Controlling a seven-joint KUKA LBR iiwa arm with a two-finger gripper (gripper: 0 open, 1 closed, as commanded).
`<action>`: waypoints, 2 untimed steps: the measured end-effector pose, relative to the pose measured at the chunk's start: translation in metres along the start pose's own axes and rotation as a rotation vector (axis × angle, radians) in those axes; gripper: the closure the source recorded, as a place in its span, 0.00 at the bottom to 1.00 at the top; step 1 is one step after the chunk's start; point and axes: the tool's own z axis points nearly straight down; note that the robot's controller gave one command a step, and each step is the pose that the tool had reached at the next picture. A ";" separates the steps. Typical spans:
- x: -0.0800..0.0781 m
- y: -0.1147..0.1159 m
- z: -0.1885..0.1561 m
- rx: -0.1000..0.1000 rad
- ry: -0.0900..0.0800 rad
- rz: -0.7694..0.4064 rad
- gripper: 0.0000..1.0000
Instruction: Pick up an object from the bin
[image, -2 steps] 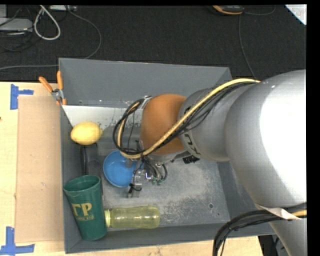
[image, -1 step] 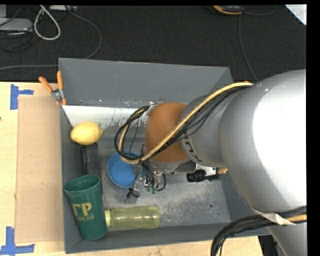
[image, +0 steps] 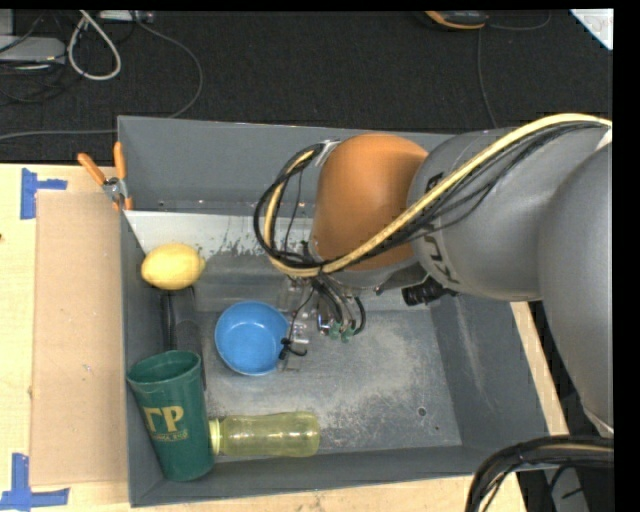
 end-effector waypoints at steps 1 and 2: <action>0.009 -0.005 0.089 0.006 0.012 0.254 0.00; -0.001 -0.003 0.067 0.001 -0.001 0.193 0.00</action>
Offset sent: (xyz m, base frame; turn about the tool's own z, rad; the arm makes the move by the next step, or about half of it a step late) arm 0.0069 -0.0032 -0.0386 0.1513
